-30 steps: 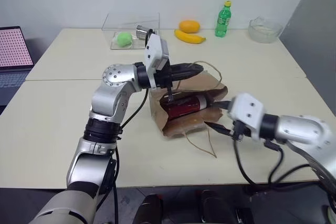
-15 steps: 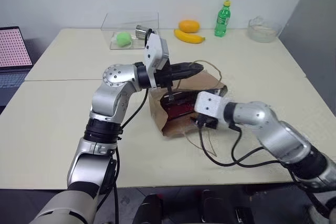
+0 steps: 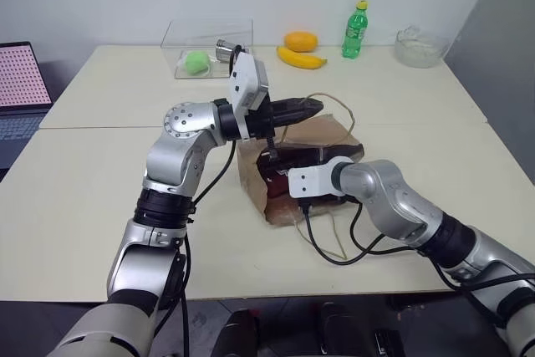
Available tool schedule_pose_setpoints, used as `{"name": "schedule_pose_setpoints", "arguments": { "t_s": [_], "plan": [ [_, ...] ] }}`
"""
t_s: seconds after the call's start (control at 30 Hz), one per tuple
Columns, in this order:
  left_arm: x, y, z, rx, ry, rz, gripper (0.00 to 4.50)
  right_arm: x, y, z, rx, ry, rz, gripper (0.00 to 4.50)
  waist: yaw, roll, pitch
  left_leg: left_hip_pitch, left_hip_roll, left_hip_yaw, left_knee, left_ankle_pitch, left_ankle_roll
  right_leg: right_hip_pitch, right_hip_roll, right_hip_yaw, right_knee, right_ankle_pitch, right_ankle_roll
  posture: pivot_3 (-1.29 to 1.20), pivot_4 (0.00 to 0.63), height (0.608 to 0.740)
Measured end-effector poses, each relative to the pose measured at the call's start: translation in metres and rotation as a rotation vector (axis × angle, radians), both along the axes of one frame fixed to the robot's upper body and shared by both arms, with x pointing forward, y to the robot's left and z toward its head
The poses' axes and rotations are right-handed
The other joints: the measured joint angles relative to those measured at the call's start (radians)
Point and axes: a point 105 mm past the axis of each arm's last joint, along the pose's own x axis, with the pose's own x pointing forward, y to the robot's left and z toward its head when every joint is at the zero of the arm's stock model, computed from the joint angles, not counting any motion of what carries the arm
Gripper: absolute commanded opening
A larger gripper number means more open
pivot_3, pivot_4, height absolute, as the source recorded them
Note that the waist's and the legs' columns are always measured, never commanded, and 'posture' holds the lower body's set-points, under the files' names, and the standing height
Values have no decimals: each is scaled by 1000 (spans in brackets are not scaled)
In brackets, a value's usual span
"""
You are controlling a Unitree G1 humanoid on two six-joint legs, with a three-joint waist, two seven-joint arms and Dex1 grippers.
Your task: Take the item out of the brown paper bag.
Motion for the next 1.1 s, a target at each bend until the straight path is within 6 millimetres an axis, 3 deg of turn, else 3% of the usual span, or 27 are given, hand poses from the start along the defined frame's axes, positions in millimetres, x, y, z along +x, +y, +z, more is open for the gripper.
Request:
{"name": "schedule_pose_setpoints", "arguments": {
  "t_s": [0.2, 0.3, 0.4, 0.47, 0.73, 0.9, 1.1],
  "plan": [
    [0, 0, 0, -5, -1, 4, 0, 12, 5, -2, -43, -10, 10, 4471, -4, 0, 0, 2, 0, 0, 0, 0, 0, 1, 0, 0, 1, 0, 0, 0, 150, 740],
    [0, -1, 0, -9, -1, 3, 0, 18, 6, -5, -46, -3, 9, 3926, -6, 0, 0, 3, 0, 0, 0, 0, 0, 1, 0, 0, 1, 0, 0, 0, 150, 740],
    [1, -1, -1, -14, 1, 11, 0, 18, 6, -8, -58, 16, 23, 2876, -7, 0, 0, 3, 0, 0, 0, 0, 0, 1, 0, 0, 1, 0, 0, 0, 150, 740],
    [1, 0, -3, -15, 3, 15, 0, 19, 6, -6, -59, 13, 29, 2472, -7, 0, 0, 3, 0, 0, 0, 0, 0, 1, 0, 0, 1, 0, 0, 0, 150, 740],
    [13, 7, -8, -7, 3, 71, 0, 13, -1, 3, -15, 15, 79, 2319, -6, 0, 0, 1, 0, 0, 0, 0, 0, 1, 0, 0, 1, 0, 0, 0, 150, 740],
    [23, 10, -1, -5, -24, 109, 0, -10, 4, 19, 110, 103, 158, 2228, -6, 0, 0, 0, 0, 0, -1, 0, 0, 0, 0, 0, 0, 0, 0, 0, 150, 740],
    [31, 12, 4, -10, -42, 145, 0, -42, 11, 51, 290, 211, 331, 2226, -6, 0, 0, 0, 0, 0, -1, 0, 0, 0, 0, 0, 0, 0, 0, 0, 150, 740]
  ]
}}
